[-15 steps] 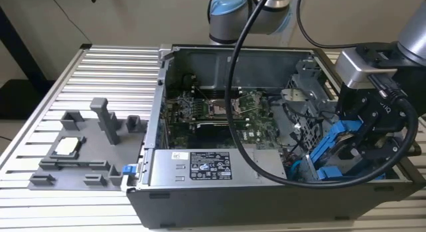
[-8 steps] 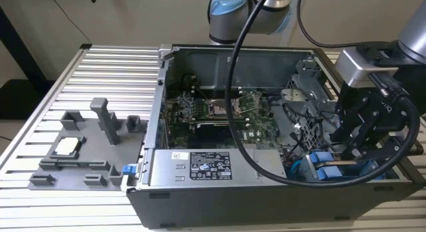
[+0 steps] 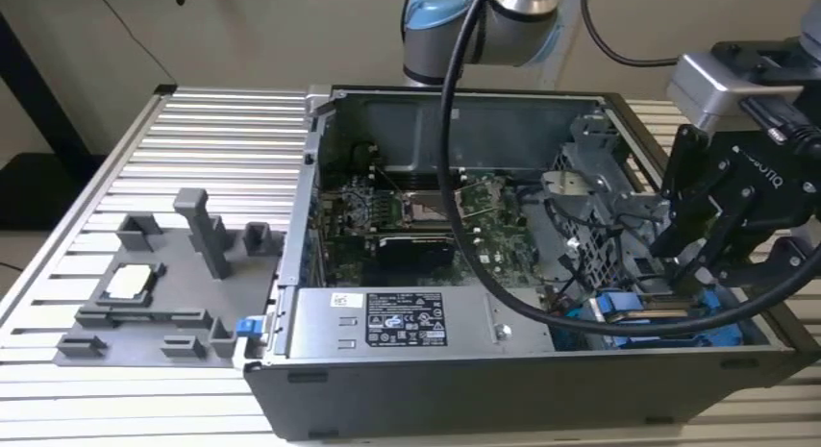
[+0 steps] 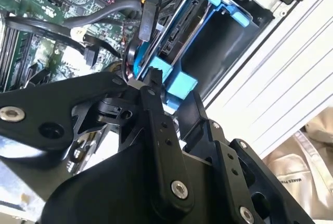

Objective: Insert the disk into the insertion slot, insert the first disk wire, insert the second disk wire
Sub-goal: 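Insert the disk into the insertion slot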

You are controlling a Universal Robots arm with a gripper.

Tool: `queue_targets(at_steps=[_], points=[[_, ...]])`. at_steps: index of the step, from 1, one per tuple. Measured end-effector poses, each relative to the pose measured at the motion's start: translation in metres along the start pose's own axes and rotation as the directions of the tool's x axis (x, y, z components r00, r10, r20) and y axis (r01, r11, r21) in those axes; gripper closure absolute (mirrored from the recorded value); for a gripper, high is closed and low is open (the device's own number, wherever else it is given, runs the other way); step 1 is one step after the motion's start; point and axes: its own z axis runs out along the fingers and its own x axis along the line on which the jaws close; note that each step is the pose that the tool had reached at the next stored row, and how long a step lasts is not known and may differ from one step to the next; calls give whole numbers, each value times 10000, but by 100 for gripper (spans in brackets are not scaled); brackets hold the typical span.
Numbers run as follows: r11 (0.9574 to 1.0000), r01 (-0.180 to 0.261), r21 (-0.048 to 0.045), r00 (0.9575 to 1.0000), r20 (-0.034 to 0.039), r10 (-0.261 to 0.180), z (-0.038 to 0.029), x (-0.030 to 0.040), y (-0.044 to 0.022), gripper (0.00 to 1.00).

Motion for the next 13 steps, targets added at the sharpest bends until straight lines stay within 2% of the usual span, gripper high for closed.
queue_targets(at_steps=[3,4,5,6,8,13], points=[[10000,2,4,10000,-8,-2,-12,-2,0,59],[10000,3,63,10000,-2,-3,-13,-2,0,59],[9998,8,200,10000,51,-9,-15,-3,0,59],[9993,11,373,9999,131,-16,-15,-3,2,59],[9978,13,658,9996,275,-31,-15,-3,6,59],[9965,14,838,9994,336,-43,-72,-3,9,59]])
